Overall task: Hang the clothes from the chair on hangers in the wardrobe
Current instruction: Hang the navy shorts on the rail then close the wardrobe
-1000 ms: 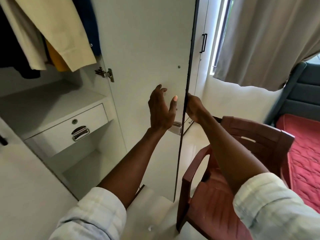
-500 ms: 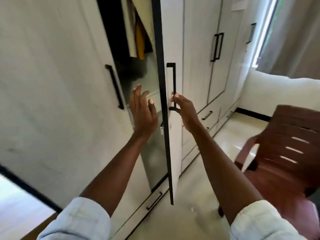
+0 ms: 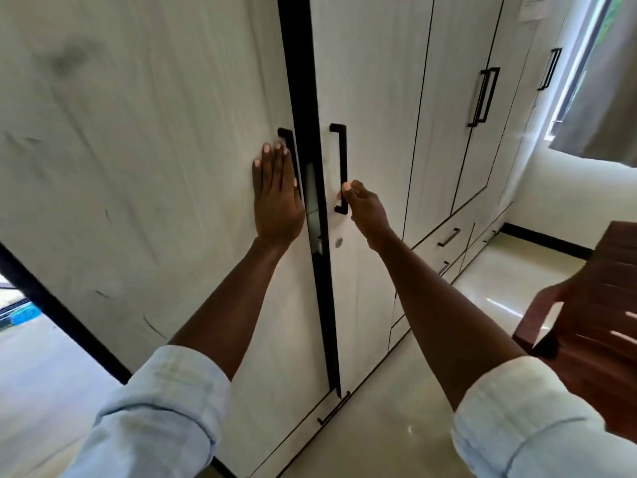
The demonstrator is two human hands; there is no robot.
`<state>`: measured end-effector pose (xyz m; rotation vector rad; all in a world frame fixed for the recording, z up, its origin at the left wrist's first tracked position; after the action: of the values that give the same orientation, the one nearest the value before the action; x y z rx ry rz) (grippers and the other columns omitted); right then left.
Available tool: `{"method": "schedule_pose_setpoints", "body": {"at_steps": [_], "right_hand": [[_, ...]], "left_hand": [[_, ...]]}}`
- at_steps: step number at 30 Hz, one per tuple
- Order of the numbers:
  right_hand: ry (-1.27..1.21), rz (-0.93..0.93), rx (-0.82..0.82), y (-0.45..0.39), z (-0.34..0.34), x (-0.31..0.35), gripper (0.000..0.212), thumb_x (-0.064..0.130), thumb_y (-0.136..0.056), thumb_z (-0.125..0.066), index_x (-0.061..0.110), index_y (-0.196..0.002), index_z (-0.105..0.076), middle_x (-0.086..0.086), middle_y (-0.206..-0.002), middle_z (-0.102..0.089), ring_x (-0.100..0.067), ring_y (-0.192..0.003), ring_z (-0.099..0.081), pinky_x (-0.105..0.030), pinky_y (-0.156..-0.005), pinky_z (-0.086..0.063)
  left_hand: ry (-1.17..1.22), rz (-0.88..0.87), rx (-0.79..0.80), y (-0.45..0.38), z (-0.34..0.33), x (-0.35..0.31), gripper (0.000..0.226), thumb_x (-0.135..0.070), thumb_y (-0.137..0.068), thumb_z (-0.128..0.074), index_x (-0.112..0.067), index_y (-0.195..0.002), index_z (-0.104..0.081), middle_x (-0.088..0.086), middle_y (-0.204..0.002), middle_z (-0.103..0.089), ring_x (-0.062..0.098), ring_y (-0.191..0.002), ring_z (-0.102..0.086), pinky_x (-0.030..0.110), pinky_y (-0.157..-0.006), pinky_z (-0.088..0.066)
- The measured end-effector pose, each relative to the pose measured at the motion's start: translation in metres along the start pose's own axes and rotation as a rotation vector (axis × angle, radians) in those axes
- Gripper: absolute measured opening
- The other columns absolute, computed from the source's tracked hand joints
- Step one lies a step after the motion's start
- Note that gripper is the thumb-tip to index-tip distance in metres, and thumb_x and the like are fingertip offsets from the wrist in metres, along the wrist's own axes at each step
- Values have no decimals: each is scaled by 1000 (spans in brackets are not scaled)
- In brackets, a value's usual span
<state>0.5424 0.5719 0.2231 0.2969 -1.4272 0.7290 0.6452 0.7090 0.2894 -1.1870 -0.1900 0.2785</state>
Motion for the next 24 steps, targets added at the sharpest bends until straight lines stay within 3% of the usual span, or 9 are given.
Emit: {"method": "schedule_pose_setpoints", "body": {"at_steps": [3, 7, 11, 16, 18, 20, 22, 24], "right_hand": [[26, -16, 7, -15, -11, 0, 37, 29, -104, -43, -4, -114, -56, -3, -96, -61, 7, -69, -54, -2, -55, -39], [64, -19, 13, -30, -24, 0, 40, 31, -103, -45, -5, -117, -57, -5, -99, -61, 13, -60, -57, 0, -48, -36], [66, -22, -33, -36, -34, 0, 36, 29, -103, -47, -4, -113, -60, -13, -109, -62, 3, -69, -56, -1, -48, -37], [131, -60, -59, -38, -36, -4, 39, 41, -101, -47, 5, -107, -62, -4, -96, -70, 0, -71, -64, -23, -66, -45], [173, -82, -34, -37, -34, -3, 43, 42, -102, -46, 5, -101, -67, -5, -95, -71, -1, -68, -61, -25, -65, -43], [281, -86, 13, -32, -31, -3, 43, 42, -102, -45, 6, -108, -67, -10, -112, -68, -10, -80, -63, -25, -68, -44], [365, -63, -7, -21, -18, -13, 47, 43, -100, -48, 8, -131, -57, -11, -136, -55, -23, -113, -59, -32, -88, -48], [404, -54, -88, -2, 7, -35, 49, 39, -99, -52, 10, -139, -49, -8, -142, -50, -24, -120, -55, -35, -93, -46]], "left_hand": [[-14, -24, -9, 0, -4, 1, 51, -2, -96, -41, 6, -146, -36, 26, -153, -34, 43, -143, -29, 50, -121, -12], [-23, -46, -17, 1, -4, 1, 56, 4, -91, -45, 6, -146, -36, 26, -153, -34, 43, -143, -29, 49, -121, -9], [-44, -54, 24, 2, -7, 2, 59, 5, -91, -45, 5, -148, -32, 25, -155, -30, 42, -145, -25, 47, -122, -5], [-63, -40, 82, 2, -10, 2, 61, 6, -90, -42, 6, -149, -28, 25, -156, -28, 42, -145, -23, 46, -123, -3], [-66, -22, 111, 1, -10, 2, 61, 5, -90, -39, 6, -149, -26, 25, -157, -26, 42, -146, -21, 46, -123, -3], [-54, 27, 143, 1, -6, -1, 60, 2, -91, -36, 6, -150, -24, 26, -158, -23, 42, -147, -18, 49, -123, -6], [-19, 105, 125, 7, 0, -12, 58, -2, -94, -34, 5, -151, -24, 27, -158, -21, 41, -148, -16, 52, -122, -9], [31, 162, 66, 25, 4, -31, 54, -4, -97, -36, 2, -150, -29, 25, -157, -24, 38, -148, -20, 52, -122, -12]]}}
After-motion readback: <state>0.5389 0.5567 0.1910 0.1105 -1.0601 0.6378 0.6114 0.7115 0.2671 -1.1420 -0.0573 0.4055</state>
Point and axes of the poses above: each hand's wrist, its own y-axis away from the middle knuckle, its own z-axis out of the back of the hand, x = y × z, the point moved 10 cm from there along -y, towards the middle knuckle
